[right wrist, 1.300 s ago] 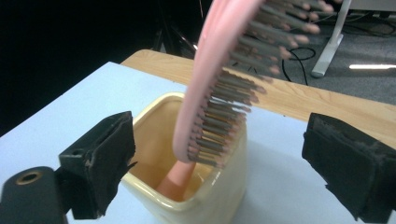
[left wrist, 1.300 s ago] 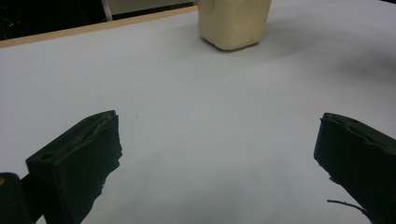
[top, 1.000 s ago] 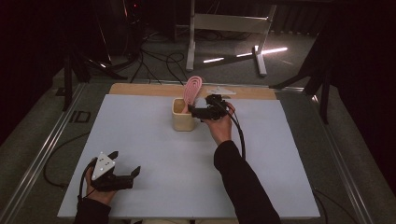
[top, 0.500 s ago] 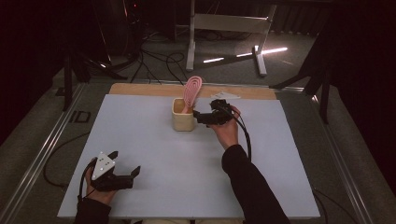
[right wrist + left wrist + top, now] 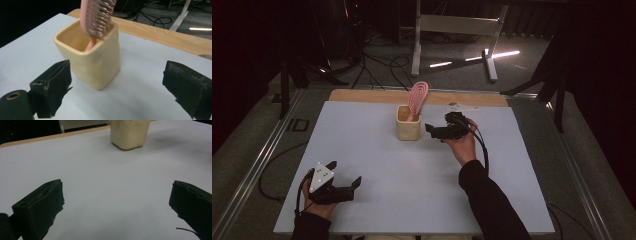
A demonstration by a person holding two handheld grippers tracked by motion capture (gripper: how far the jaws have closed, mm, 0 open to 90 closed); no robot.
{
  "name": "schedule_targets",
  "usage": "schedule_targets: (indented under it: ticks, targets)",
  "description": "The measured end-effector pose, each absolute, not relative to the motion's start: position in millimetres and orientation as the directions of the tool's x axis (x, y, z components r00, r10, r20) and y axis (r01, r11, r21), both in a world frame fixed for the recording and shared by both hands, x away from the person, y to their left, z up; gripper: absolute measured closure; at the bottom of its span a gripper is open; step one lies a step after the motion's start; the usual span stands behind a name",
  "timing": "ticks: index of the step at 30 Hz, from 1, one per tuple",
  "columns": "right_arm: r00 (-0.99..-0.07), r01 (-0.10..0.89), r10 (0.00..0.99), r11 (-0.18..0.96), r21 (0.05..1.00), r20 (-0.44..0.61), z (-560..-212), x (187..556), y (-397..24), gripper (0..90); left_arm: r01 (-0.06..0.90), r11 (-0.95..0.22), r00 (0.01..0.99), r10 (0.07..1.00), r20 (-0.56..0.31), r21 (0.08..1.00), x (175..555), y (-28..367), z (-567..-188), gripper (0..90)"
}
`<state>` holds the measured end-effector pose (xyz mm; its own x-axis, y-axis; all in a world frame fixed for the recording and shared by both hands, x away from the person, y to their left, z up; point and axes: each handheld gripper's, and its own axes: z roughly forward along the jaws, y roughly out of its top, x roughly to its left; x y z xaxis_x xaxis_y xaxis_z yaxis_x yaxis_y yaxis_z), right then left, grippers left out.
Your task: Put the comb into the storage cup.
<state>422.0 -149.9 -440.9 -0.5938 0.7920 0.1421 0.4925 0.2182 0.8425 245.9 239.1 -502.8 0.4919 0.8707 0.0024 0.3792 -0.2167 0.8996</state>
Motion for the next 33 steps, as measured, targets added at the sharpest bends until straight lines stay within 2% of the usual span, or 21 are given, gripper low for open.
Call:
schedule_targets:
  ticks: [7,18,29,33]
  targets:
    - [-0.548,0.526,0.82,0.188,0.829,0.162,-446.8,410.7,-171.6,8.2,0.382,-0.217,0.493,0.87,0.001,0.898,246.5,238.5,-503.2,0.1]
    - [-0.55,0.509,0.819,0.171,0.844,0.165,-454.0,378.7,-203.2,8.2,0.386,-0.219,0.493,0.87,0.001,0.896,246.9,237.9,-503.8,0.2]
    - [-0.542,0.465,0.84,0.265,0.845,0.035,-453.4,342.4,-225.1,8.2,0.398,-0.225,0.494,0.869,-0.001,0.889,247.9,238.4,-504.2,0.1]
    - [-0.528,0.466,0.849,0.257,0.847,0.033,-457.0,331.6,-236.8,8.3,0.401,-0.226,0.494,0.87,-0.002,0.888,248.3,238.2,-504.5,0.2]
